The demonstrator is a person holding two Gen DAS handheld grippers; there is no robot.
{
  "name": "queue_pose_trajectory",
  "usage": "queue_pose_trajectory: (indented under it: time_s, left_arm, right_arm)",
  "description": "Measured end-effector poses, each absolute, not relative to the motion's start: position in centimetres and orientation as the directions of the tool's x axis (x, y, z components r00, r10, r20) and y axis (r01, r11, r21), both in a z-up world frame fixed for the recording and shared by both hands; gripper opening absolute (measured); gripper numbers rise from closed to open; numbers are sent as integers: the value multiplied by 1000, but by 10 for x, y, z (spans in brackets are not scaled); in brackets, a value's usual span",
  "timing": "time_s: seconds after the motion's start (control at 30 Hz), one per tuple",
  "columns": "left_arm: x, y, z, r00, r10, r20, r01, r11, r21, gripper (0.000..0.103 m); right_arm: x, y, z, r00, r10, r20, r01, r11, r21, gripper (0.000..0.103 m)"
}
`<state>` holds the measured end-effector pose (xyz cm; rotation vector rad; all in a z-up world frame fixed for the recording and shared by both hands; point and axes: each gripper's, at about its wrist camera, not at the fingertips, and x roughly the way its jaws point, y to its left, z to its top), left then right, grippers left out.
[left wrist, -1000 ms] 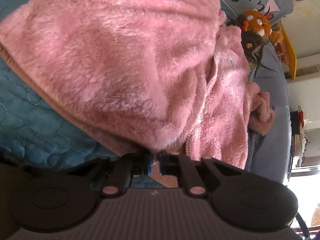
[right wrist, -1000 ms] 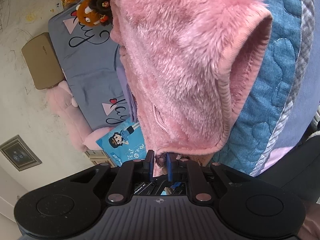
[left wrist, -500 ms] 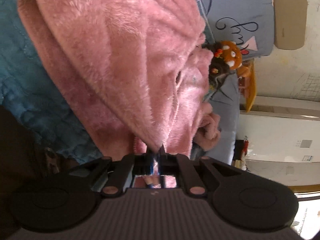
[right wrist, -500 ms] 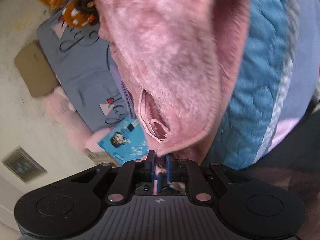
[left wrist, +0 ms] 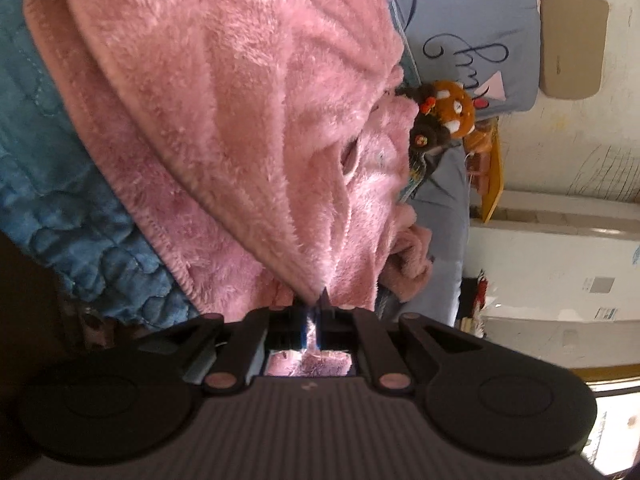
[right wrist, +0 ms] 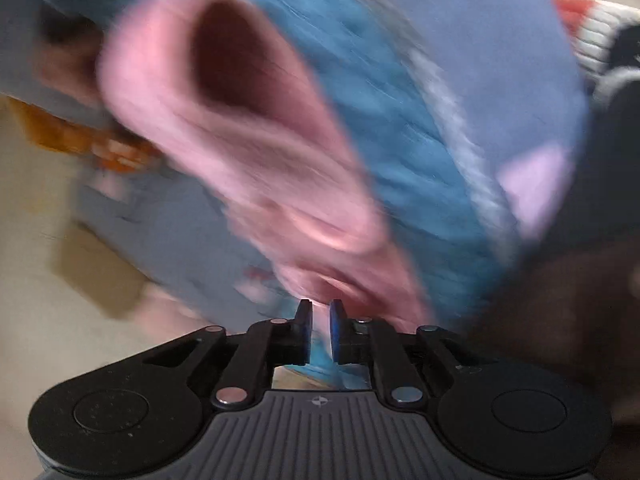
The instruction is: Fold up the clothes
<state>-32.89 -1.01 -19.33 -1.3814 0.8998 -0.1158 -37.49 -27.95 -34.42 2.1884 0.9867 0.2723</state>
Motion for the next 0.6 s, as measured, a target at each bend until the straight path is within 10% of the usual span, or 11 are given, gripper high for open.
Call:
queue_pose_trajectory:
  time_s: [0.6]
  left_arm:
    - [-325,-14,-195,662,-568,-489,-409,273,-871,3]
  right_arm:
    - [-332,-332,-327,711,669,-218,484,-239,842,41]
